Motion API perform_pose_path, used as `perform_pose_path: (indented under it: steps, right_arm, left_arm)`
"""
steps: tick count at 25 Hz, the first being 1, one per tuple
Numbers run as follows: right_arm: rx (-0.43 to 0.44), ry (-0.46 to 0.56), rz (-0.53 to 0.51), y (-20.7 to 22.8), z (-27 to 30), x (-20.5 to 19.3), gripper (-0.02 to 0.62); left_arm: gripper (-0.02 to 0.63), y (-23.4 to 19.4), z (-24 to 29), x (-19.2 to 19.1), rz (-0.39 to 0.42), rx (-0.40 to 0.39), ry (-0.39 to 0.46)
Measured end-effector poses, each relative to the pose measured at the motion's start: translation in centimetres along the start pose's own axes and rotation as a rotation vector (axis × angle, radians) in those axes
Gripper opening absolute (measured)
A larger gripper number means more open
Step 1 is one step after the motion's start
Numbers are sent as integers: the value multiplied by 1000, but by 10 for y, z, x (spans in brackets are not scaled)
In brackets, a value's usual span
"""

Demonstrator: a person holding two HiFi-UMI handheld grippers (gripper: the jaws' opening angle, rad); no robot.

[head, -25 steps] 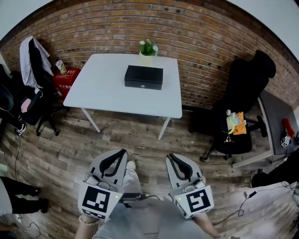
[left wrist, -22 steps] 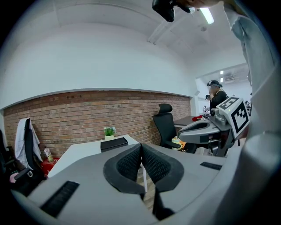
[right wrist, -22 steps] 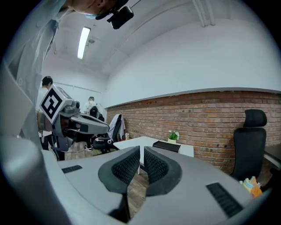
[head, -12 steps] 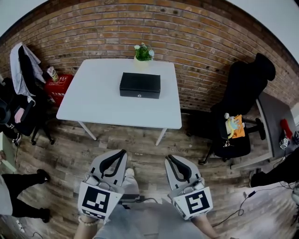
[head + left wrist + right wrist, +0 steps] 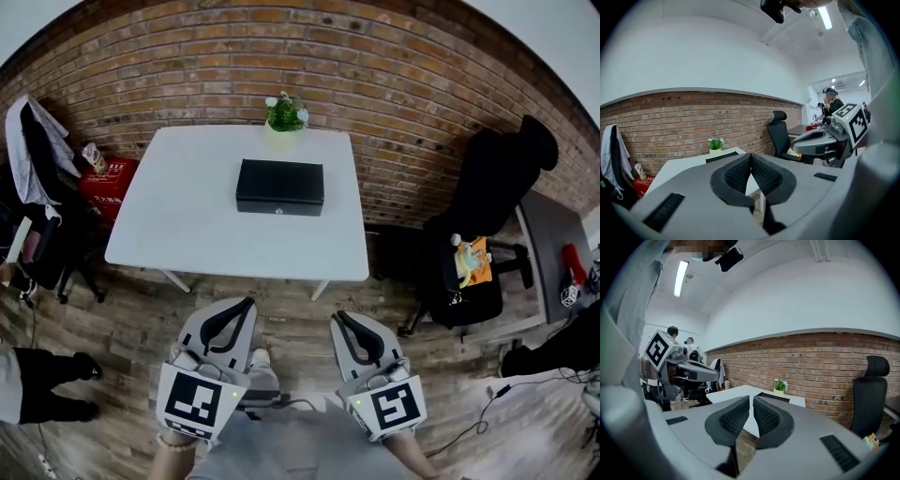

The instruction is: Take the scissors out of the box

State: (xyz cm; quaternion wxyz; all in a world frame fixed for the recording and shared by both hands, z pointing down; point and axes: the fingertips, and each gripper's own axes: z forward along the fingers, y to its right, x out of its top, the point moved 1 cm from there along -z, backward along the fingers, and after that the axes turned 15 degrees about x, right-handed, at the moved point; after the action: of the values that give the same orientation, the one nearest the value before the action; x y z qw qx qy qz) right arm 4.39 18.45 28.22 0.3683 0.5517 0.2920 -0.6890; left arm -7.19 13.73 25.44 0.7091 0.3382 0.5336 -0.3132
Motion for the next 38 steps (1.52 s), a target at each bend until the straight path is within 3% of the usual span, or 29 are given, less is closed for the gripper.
perform_pose_path:
  steps: [19,27,38]
  right_arm:
    - [-65,-53,21,78,129,27,55]
    - [-87,-74,32,90,172,27,55]
    - [-83,-97,47,93,195,22,55]
  left_arm:
    - [18,-100,131,4,13,-69,-16]
    - [18,-134,158,-7,1,-89,-31]
    - [18,-149,174,-13,7,-94,-36]
